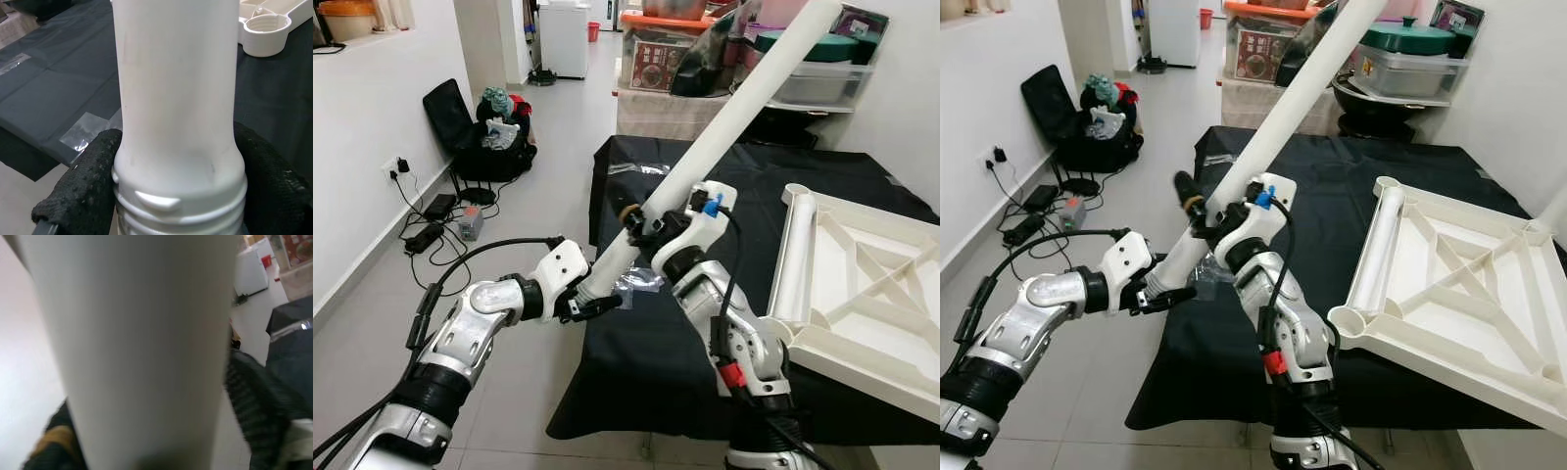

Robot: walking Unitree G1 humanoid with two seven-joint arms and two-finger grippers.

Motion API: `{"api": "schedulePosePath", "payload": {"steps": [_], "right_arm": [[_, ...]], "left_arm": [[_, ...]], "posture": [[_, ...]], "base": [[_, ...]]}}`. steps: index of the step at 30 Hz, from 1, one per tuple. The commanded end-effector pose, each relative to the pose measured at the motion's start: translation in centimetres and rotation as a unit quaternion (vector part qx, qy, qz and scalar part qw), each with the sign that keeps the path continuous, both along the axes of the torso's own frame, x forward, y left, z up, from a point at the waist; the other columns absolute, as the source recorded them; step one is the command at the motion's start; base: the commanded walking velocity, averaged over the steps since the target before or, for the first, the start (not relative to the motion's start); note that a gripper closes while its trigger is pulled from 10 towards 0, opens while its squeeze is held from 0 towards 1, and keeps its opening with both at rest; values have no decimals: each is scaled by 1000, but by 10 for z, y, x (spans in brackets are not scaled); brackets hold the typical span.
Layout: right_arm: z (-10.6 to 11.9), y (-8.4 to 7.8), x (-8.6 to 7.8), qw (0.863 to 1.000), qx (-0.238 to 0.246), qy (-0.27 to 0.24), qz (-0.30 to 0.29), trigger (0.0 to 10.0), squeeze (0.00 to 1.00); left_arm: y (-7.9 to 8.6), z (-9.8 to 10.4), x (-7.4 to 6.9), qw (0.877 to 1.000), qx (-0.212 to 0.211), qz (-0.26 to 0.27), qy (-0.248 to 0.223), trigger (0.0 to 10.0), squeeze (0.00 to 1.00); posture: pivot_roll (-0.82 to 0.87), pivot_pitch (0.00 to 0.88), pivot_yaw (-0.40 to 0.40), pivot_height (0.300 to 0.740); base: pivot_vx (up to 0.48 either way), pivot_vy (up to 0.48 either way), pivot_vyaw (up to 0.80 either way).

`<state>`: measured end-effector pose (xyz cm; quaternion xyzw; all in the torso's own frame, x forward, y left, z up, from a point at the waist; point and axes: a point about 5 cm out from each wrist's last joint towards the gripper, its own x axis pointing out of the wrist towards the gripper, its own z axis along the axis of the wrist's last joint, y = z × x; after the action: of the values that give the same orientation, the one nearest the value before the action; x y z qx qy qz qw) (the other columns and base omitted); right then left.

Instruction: Building children table

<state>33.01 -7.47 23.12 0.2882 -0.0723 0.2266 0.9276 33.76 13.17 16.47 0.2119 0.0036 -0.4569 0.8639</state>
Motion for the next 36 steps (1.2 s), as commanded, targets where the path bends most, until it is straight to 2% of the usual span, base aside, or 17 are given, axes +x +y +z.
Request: {"api": "schedulePosePath", "payload": {"steps": [1,7,11,17,18,19,20,26,29,36], "right_arm": [[-1,5,3,999,37,19,-9,0,0],[2,-5,7,998,59,19,-25,0,0],[19,0,-2,994,92,-42,42,0,0],[23,7,-9,990,98,-64,82,0,0],[27,14,-17,981,118,-75,132,4941,0],[28,16,-21,976,130,-78,156,4941,0],[29,17,-25,969,145,-85,183,10000,0],[29,17,-32,958,157,-103,216,10000,0],[28,19,-34,958,138,-115,225,10000,0],[31,20,-37,955,127,-141,229,10000,0]], "left_arm": [[-2,-1,-3,1000,13,-19,-6,10000,0],[-1,-4,-6,999,17,-29,-4,10000,0],[-2,-3,-9,999,-3,-46,9,10000,0],[-2,-1,-9,999,-2,-49,7,10000,0],[-2,-1,-9,999,-1,-49,8,10000,0],[-2,-1,-9,999,-2,-49,8,10000,0],[-2,-2,-10,999,-2,-51,10,10000,0],[-1,-2,-11,998,-4,-57,13,10000,0],[-2,-2,-13,998,-6,-62,16,10000,0],[-4,-3,-16,997,-12,-75,26,10000,0]], "posture": [[77,0,-58,740],[76,0,-56,740],[75,0,-54,740],[79,0,-55,740],[79,0,-55,740],[79,0,-55,740],[78,0,-53,740],[83,0,-56,740],[82,0,-55,740],[86,0,-57,740]], "base": [[0,0,0],[0,0,0],[0,0,0],[0,0,0],[0,0,0],[0,0,0],[0,0,0],[0,0,0],[0,0,0],[0,0,0]]}}
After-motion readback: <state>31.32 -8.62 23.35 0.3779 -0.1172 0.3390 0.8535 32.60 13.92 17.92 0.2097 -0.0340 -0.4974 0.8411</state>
